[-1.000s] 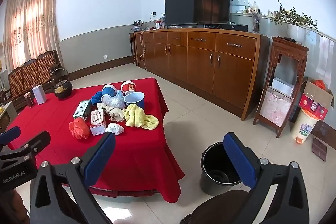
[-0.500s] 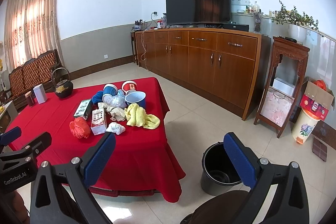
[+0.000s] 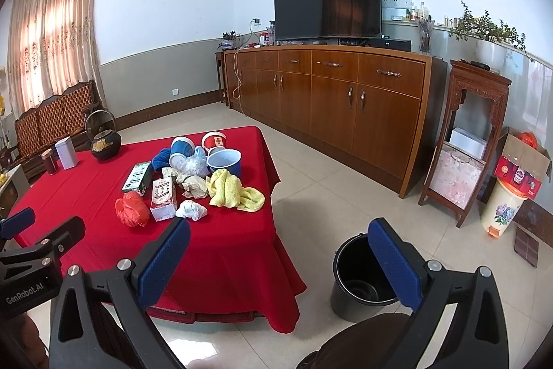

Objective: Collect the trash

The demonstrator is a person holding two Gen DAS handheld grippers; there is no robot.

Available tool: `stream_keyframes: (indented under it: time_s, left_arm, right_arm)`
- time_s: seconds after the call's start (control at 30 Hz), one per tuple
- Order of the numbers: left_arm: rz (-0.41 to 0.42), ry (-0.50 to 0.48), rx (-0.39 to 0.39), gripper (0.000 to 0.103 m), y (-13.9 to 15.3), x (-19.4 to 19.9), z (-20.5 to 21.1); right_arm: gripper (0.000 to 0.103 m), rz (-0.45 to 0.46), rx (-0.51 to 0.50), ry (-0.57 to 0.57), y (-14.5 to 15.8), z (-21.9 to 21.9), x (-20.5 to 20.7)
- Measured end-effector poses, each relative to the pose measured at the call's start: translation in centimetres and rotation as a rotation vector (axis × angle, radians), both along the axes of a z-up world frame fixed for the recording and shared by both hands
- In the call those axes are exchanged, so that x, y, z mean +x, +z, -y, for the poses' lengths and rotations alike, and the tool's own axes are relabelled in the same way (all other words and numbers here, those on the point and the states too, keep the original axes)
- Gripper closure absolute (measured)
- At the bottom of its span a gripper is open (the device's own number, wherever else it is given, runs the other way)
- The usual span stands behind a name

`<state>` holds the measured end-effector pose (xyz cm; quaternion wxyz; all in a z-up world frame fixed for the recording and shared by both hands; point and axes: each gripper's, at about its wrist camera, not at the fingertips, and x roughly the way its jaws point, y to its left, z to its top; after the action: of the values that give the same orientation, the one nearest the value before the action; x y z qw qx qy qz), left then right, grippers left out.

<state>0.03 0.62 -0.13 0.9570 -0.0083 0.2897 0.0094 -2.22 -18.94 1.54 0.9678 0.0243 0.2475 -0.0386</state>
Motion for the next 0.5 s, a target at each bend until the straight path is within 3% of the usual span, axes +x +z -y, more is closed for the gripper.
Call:
stream_keyframes:
  time_s: [0.5]
  left_arm:
    - [-0.003,0.006,0.003,0.000,-0.05,-0.06,-0.35]
  right_arm:
    - [0.000,-0.008,-0.002,0.005,-0.22,-0.09,0.11]
